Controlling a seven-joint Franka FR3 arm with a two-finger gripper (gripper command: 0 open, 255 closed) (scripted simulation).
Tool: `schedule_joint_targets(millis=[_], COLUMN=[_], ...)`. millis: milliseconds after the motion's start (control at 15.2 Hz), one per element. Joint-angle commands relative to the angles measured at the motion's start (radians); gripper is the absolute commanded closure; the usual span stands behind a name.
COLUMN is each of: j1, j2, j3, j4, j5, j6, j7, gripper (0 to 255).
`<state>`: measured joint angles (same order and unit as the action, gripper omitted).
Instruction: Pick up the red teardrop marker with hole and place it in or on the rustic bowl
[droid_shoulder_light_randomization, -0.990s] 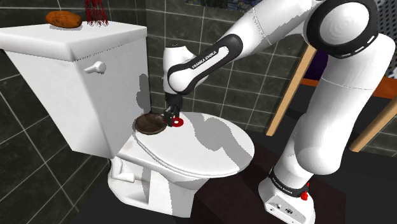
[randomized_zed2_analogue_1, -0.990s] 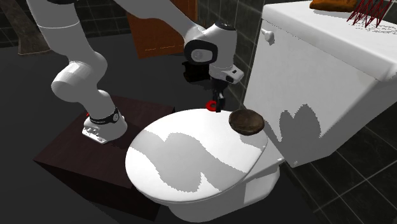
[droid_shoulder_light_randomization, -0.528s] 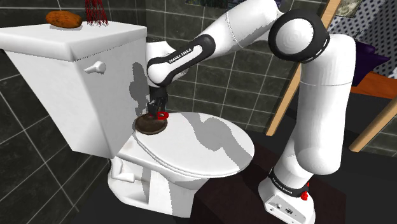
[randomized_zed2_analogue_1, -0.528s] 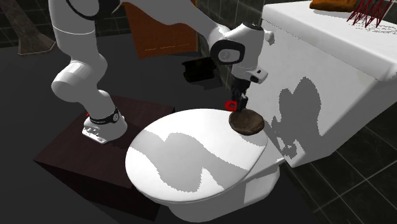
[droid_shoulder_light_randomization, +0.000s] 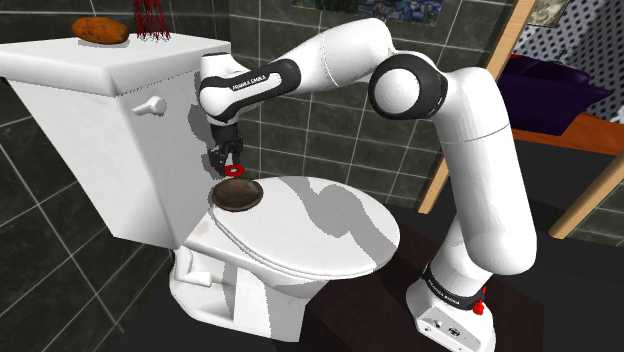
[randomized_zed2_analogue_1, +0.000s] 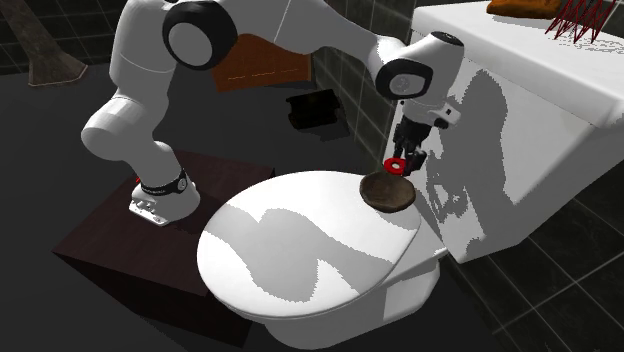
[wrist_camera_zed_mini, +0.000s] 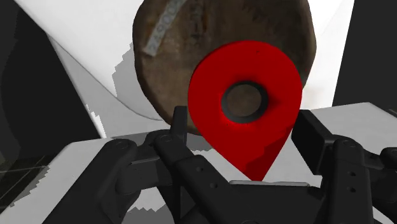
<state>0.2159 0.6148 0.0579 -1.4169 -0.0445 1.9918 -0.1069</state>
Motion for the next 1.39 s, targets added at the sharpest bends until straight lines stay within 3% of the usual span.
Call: schedule_joint_targets(millis=[0, 726, 1254, 1320], j1=[0.000, -0.003, -0.006, -0.008], j2=[0.047, 0.117, 0.122, 0.147], j3=[-0.001, 0.001, 0.005, 0.003], j4=[0.026, -0.011, -0.011, 0.019], j5=[-0.002, -0.010, -0.014, -0.015], j6=[0.050, 0.156, 0.162, 0.157], j7=[-0.002, 0.003, 0.005, 0.000], gripper=[255, 255, 255, 0])
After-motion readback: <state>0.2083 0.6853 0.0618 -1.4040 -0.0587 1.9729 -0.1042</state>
